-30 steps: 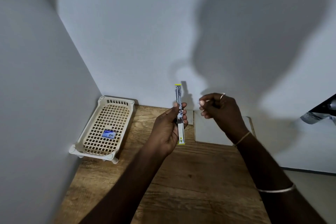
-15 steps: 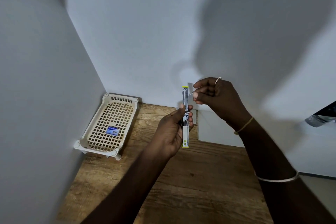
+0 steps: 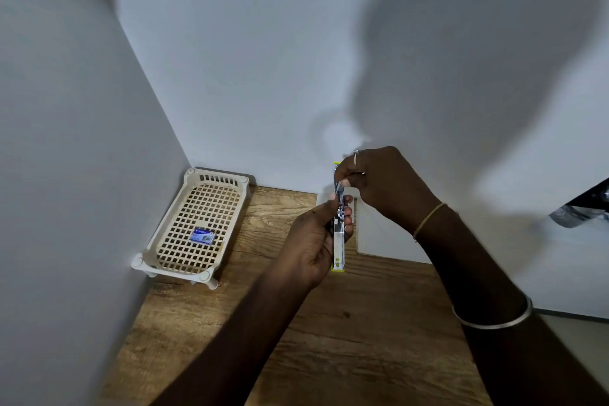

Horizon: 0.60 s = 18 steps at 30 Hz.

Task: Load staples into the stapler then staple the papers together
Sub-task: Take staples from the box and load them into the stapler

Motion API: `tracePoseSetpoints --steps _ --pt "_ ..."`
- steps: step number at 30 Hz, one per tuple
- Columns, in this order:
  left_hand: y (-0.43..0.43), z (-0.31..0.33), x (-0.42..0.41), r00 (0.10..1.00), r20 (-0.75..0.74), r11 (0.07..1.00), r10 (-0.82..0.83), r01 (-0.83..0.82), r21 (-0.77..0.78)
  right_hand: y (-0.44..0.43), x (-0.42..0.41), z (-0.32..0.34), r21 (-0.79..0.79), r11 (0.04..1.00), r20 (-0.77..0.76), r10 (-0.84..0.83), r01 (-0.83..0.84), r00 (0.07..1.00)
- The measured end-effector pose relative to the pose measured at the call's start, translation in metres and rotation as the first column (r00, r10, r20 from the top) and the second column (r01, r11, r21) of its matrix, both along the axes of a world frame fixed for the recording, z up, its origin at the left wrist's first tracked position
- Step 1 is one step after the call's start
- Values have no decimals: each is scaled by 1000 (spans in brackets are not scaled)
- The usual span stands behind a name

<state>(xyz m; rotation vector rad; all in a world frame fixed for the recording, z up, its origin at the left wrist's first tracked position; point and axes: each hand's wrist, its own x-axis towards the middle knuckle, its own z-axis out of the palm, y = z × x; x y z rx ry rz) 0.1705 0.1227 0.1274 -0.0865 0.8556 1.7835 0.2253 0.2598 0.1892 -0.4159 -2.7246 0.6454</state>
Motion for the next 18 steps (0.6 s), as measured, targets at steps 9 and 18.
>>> tracePoseSetpoints --steps 9,18 --pt "-1 2 5 1000 5 1000 3 -3 -20 -2 -2 2 14 1000 79 16 -17 997" --pt "0 1 8 1000 26 1000 -1 2 -23 -2 2 3 80 997 85 1 -8 996"
